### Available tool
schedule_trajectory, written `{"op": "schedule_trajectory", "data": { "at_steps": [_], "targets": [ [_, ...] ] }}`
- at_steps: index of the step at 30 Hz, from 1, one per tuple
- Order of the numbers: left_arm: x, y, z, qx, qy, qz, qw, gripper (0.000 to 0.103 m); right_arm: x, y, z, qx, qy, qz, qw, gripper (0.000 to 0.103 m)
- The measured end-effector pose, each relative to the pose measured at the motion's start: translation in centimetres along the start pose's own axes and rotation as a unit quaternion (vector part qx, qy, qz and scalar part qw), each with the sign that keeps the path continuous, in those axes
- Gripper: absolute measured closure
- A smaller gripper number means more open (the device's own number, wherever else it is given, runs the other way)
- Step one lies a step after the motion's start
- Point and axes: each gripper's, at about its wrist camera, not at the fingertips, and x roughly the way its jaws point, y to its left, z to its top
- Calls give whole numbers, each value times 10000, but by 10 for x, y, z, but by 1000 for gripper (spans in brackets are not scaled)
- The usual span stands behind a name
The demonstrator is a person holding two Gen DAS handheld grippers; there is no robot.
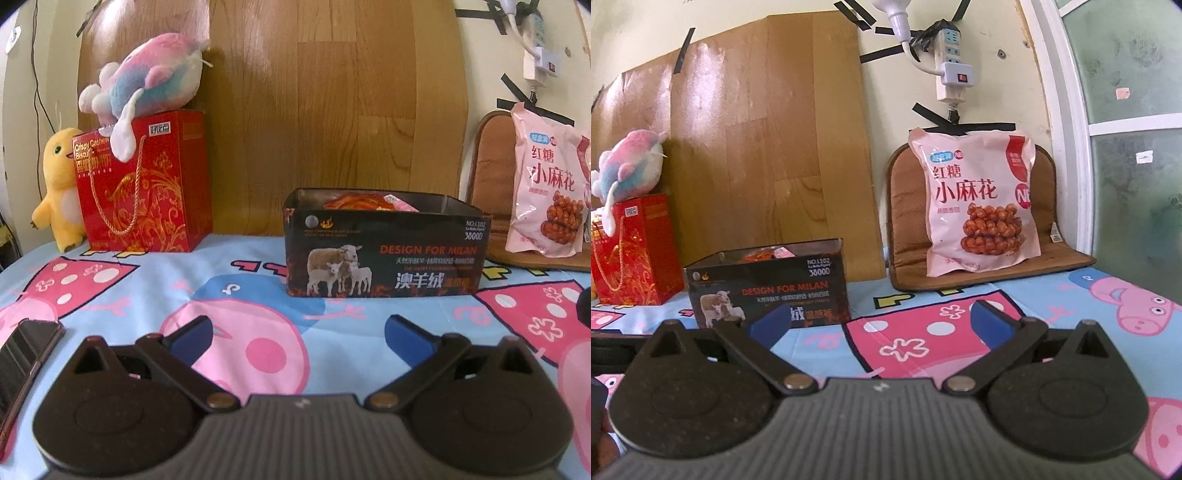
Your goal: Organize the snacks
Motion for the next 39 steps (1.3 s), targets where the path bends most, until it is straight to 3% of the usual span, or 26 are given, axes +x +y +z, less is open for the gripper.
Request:
{"op": "schedule_trajectory", "data": {
  "at_steps": [22,39],
  "targets": [
    [1,3,0,-70,15,-91,9999,0,-2,2,-1,-28,99,460,9989,0],
    [0,0,0,-7,-11,-74,10000,0,-1,2,-1,14,168,448,9989,0]
  ]
}}
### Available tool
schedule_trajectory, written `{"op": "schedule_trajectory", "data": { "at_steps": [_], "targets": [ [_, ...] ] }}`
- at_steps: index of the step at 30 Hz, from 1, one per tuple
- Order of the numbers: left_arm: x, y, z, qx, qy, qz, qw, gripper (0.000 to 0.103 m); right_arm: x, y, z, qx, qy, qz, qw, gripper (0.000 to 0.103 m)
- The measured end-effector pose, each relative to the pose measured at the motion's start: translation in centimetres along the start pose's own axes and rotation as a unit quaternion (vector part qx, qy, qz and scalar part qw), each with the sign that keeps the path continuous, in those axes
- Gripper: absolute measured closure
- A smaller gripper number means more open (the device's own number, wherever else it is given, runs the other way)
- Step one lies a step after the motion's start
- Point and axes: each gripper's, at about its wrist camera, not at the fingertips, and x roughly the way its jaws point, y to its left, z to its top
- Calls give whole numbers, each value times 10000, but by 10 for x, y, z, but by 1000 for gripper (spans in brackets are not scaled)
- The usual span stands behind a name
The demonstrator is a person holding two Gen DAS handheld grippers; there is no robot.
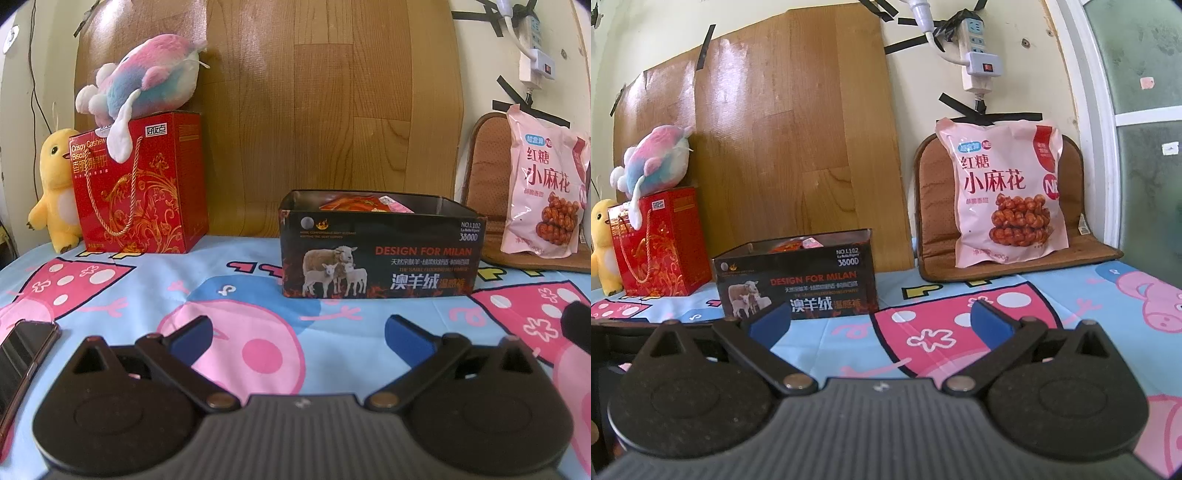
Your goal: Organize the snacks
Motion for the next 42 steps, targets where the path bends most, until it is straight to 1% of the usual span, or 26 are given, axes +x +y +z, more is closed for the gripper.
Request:
{"op": "schedule_trajectory", "data": {
  "at_steps": [26,38,42],
  "targets": [
    [1,-1,0,25,21,9,10000,0,1,-1,0,26,12,13,10000,0],
    [6,-2,1,111,144,111,9998,0,1,-3,-1,97,23,52,9999,0],
    [5,-5,2,292,225,274,9989,0,1,-4,-1,146,31,80,9999,0]
  ]
}}
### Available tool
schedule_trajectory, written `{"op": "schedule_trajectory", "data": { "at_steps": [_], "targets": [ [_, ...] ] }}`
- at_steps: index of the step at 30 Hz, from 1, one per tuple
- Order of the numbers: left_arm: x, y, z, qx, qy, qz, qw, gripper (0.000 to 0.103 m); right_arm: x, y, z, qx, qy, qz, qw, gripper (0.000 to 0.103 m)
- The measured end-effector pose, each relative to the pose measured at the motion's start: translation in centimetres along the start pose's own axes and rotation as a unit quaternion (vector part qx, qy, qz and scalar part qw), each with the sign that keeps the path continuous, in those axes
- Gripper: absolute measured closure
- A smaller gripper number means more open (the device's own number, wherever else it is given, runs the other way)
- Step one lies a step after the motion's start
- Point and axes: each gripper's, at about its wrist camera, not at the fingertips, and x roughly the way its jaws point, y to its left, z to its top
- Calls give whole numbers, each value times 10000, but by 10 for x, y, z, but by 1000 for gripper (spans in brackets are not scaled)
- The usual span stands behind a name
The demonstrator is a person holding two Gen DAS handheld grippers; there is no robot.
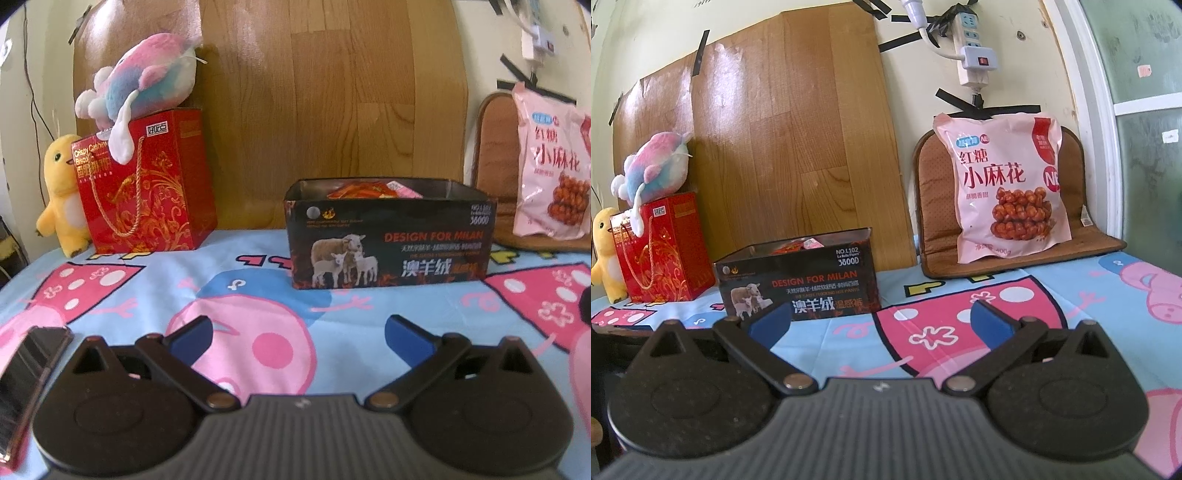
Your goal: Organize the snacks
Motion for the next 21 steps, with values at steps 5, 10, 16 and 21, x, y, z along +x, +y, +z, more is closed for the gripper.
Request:
{"op": "schedule_trajectory", "data": {
  "at_steps": [5,10,16,21],
  "targets": [
    [-7,9,4,-223,184,90,9995,0,0,-3,0,75,6,40,10000,0],
    [-19,17,7,-198,210,411,9987,0,0,-5,0,164,16,79,9998,0],
    [-42,22,16,-115,-25,658,9978,0,1,-7,1,230,34,127,9997,0],
    [-55,16,22,53,-165,873,9960,0,0,-9,1,286,44,149,9995,0]
  ]
}}
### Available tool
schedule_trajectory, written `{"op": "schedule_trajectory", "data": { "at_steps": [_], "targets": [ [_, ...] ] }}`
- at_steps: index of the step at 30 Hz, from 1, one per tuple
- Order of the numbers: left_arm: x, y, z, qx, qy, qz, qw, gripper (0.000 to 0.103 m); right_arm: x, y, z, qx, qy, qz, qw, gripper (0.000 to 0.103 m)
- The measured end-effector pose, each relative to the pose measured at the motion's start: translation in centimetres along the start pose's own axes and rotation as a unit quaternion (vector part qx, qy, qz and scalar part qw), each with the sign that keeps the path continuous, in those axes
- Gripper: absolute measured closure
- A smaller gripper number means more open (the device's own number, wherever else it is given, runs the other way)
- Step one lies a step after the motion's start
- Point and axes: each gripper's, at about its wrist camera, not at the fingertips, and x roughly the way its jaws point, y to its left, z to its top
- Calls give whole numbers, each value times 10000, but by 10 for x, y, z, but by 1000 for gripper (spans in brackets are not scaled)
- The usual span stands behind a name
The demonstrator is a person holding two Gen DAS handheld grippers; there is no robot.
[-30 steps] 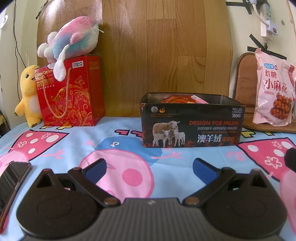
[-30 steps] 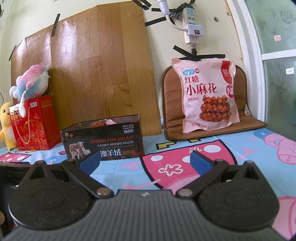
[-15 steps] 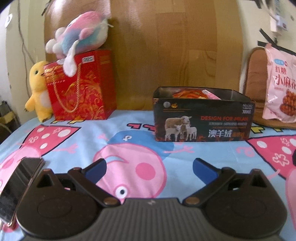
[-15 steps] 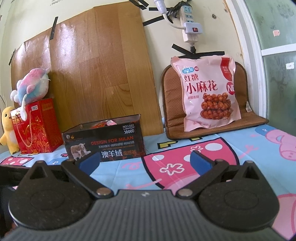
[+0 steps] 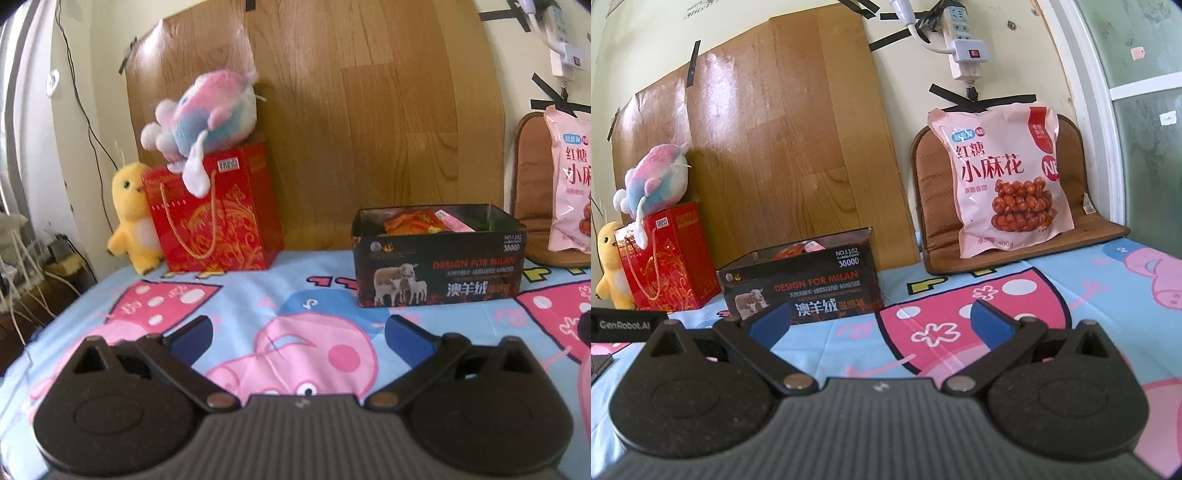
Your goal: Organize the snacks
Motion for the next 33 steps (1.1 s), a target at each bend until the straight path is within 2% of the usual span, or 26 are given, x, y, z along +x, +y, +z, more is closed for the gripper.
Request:
{"op": "schedule_trajectory", "data": {
  "at_steps": [11,18,33],
  "targets": [
    [-9,-4,4,108,-63,144,9998,0,-1,-1,0,23,5,18,10000,0],
    [-6,-5,3,159,49,225,9996,0,-1,-1,0,29,7,23,10000,0],
    [-8,-6,0,224,243,-65,9994,0,0,-1,0,34,8,21,10000,0]
  ]
}}
